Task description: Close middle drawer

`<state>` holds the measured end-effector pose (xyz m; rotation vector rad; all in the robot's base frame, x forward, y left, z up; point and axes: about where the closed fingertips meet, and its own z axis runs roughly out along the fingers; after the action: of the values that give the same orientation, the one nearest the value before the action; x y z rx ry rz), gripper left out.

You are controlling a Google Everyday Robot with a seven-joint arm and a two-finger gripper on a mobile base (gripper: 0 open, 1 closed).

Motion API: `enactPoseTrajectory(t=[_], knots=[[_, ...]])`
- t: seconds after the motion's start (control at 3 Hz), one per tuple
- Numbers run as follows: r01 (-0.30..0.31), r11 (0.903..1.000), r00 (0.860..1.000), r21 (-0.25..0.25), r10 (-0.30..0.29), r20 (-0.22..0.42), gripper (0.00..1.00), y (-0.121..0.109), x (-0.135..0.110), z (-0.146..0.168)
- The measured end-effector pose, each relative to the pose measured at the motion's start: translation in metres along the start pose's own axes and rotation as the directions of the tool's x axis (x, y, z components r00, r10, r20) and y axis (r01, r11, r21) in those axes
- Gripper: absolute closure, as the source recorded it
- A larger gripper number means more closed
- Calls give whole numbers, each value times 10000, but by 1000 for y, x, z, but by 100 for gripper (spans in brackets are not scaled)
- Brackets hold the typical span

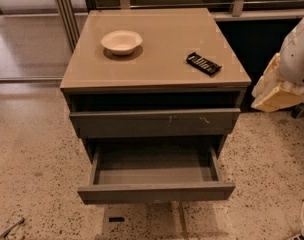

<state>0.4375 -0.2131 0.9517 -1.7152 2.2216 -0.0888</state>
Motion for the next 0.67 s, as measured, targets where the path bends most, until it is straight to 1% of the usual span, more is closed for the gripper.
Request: enactPoseTrajectory(t=[0.33,0.67], knots=[[-47,9995,9990,-300,61,449,88,15,7,52],[-301,9980,9935,-552,360,1079,100,29,15,116]])
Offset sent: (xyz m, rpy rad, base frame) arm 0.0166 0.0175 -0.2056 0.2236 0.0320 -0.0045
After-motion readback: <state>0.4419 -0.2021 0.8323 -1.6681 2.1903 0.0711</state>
